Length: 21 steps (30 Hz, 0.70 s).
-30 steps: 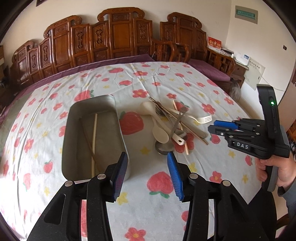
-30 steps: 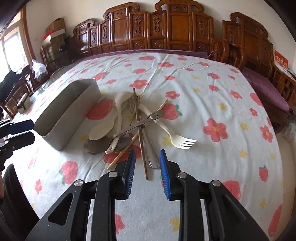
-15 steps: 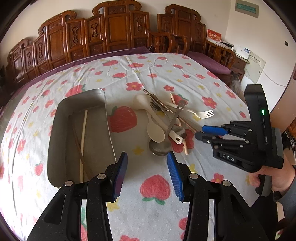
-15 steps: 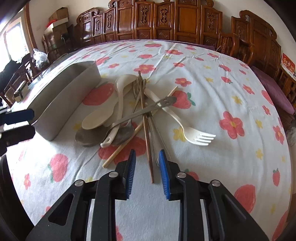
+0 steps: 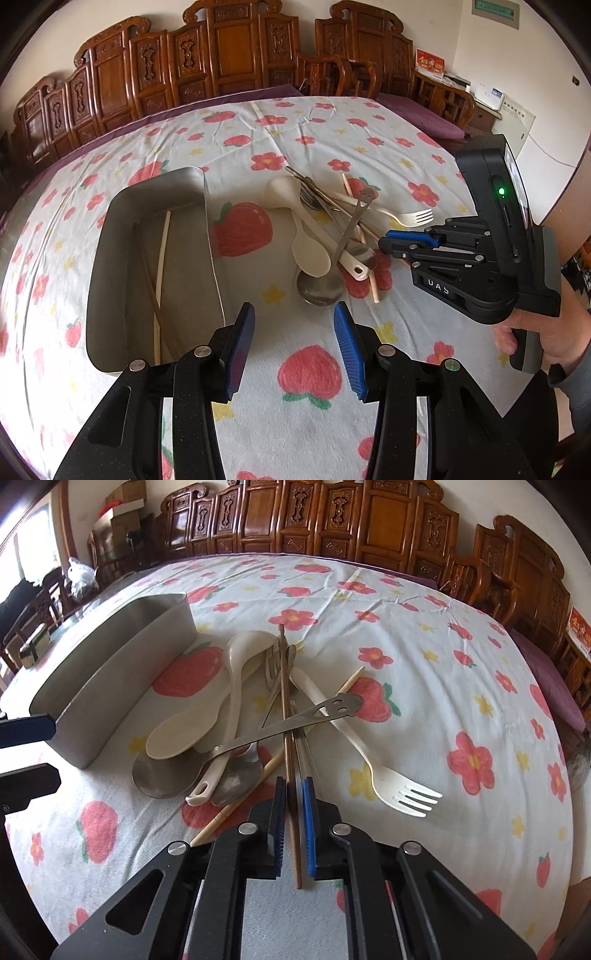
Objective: Organize utensils
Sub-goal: 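Lift the chopstick with the right gripper while the left gripper grasps a white plastic spoon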
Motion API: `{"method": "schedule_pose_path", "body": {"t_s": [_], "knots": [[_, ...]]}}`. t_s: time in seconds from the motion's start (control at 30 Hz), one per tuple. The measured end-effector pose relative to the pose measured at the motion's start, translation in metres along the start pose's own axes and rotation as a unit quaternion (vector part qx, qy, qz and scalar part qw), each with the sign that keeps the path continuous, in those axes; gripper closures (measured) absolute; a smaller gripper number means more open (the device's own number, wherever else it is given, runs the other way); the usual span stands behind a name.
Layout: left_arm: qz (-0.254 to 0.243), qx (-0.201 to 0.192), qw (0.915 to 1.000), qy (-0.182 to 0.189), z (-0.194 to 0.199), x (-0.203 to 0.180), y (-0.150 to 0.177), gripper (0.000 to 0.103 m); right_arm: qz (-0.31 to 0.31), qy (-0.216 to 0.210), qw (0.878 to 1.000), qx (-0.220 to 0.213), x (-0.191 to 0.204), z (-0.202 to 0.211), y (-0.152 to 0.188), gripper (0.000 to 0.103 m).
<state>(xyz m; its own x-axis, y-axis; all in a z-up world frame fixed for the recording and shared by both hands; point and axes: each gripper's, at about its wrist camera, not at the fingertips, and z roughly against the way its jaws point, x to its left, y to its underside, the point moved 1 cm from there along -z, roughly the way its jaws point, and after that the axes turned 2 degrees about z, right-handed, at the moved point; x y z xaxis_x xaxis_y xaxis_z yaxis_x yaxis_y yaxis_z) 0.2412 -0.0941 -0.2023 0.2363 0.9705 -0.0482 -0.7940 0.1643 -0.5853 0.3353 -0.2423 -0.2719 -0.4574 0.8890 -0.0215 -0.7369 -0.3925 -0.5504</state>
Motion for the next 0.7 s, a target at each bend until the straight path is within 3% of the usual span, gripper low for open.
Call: {"method": "schedule_pose_path", "body": {"t_s": [0.43,0.53,0.7], "knots": [[0.004,-0.001,1.0000,0.001,0.002,0.003,0.005,0.061,0.016,0.007,1.000,0.014,0.006,-0.006,-0.011,0.089],[0.006,-0.001,1.0000,0.002,0.002,0.004,0.005,0.061,0.025,0.016,0.999,0.018,0.008,-0.006,-0.010,0.097],[0.005,-0.002,1.0000,0.005,0.003,0.004,0.006,0.061,0.017,0.027,0.999,0.010,0.003,0.005,-0.005,0.097]]}}
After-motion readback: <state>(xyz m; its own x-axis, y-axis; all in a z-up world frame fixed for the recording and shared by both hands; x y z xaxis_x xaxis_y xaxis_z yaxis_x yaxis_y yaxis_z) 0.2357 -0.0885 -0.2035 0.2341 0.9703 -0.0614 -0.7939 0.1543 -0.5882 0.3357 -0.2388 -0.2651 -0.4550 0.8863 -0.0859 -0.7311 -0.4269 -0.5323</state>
